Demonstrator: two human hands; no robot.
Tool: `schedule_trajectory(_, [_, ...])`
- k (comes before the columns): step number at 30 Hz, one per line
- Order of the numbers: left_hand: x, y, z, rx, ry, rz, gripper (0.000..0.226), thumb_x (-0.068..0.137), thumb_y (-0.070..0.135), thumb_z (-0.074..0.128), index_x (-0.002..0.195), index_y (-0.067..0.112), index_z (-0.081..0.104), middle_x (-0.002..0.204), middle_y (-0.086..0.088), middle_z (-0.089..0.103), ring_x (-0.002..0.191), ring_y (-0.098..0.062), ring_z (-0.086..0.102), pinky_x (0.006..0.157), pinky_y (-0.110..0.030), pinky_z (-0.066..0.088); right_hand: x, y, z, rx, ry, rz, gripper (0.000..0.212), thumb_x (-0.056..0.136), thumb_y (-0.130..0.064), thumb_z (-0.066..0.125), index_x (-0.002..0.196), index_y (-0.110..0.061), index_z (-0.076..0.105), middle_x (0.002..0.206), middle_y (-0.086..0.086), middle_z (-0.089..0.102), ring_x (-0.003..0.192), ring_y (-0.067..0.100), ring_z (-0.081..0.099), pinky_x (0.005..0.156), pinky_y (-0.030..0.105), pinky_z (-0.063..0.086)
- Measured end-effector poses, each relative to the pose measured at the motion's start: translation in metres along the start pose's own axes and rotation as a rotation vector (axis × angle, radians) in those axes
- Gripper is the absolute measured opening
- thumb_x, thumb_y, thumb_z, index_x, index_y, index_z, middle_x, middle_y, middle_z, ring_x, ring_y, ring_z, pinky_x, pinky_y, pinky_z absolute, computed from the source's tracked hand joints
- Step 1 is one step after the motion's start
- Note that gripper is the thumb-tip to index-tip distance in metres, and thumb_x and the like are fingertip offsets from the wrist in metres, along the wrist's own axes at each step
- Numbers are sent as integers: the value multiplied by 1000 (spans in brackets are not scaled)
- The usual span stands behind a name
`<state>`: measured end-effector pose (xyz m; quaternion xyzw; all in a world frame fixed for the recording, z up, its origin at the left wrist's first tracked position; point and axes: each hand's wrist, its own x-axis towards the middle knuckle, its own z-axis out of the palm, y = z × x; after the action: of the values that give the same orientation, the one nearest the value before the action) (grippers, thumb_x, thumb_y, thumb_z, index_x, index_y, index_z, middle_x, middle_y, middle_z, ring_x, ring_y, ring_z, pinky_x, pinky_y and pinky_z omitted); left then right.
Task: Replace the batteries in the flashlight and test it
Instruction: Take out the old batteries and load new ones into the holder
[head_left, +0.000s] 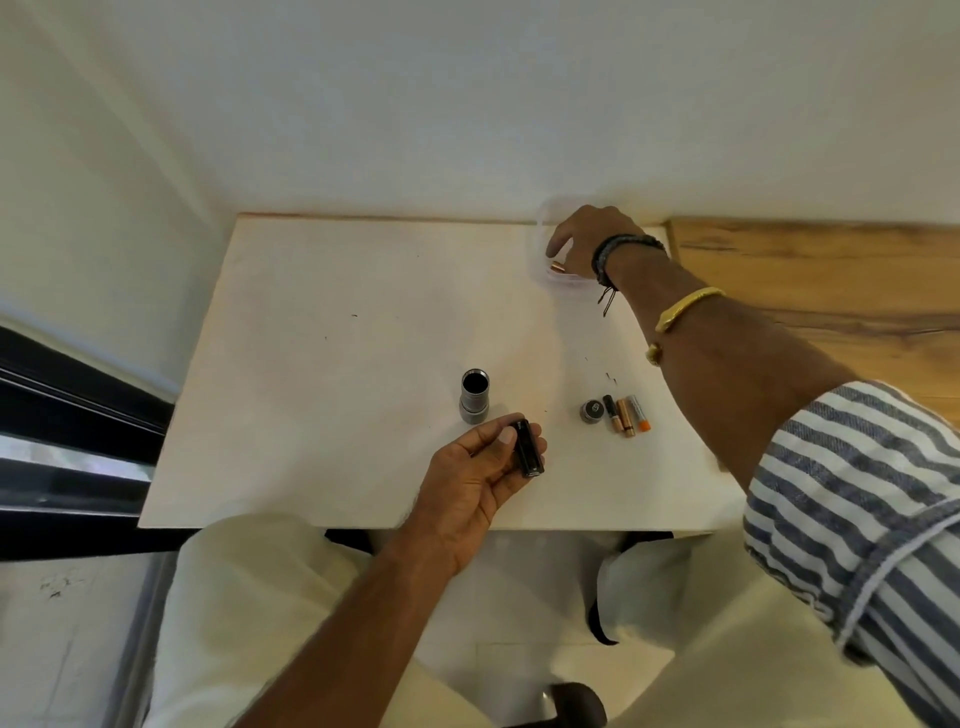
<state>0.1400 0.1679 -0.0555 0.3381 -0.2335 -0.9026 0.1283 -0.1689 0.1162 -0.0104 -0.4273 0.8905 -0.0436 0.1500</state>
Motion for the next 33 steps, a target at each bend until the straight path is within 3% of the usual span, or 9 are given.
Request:
schedule_trajectory(4, [0,0,0,-2,-1,0,39,90,10,62,127,-3,60,120,-24,68,109,-33,69,84,-36,60,2,2,4,1,28,-35,16,90,-16,68,93,-27,79,117,-2,74,107,27,66,84,27,46])
schedule_trajectory(7, [0,1,-1,-2,2,4,37,92,9,61,127,-2,60,120,-24,68,109,-33,69,84,-36,59,1,6,4,38,62,-29,10,87,-17,72,89,-25,78,111,-1,75,104,27,67,85,28,49])
schedule_trajectory(16, [-7,5,3,9,0,51,27,96,6,58,122,-2,62,117,-23,70,105,-31,71,82,-35,60,-54,0,-4,449,384,-17,22,77,-13,65,94,-23,73,86,-2,74,83,20,71,81,36,60])
schedule_trajectory(20, [-12,5,5,36,-10,74,24,96,7,58,119,1,65,117,-21,70,105,-29,71,81,-34,59,-109,-13,-3,752,348,-45,18,81,-8,69,97,-17,73,78,-2,72,74,20,74,69,38,64])
schedule_trajectory(25, [-17,3,5,46,-21,109,21,94,6,62,114,4,69,116,-20,71,104,-30,71,82,-35,59,-189,-26,23,1057,283,2,22,89,-6,65,103,-21,72,96,5,70,79,24,77,66,38,65])
schedule_trajectory(30, [-20,0,5,106,-10,137,21,95,8,61,114,6,70,113,-17,73,102,-28,72,79,-33,60,-246,-38,48,1110,252,9,15,91,-10,70,103,-18,75,93,3,74,67,24,76,62,39,64])
schedule_trajectory(33, [-23,-1,6,126,4,155,20,96,8,61,113,7,70,109,-16,75,98,-26,74,76,-30,60,-262,-41,51,1079,230,16,11,88,-9,75,96,-14,79,88,3,78,71,21,76,72,41,65])
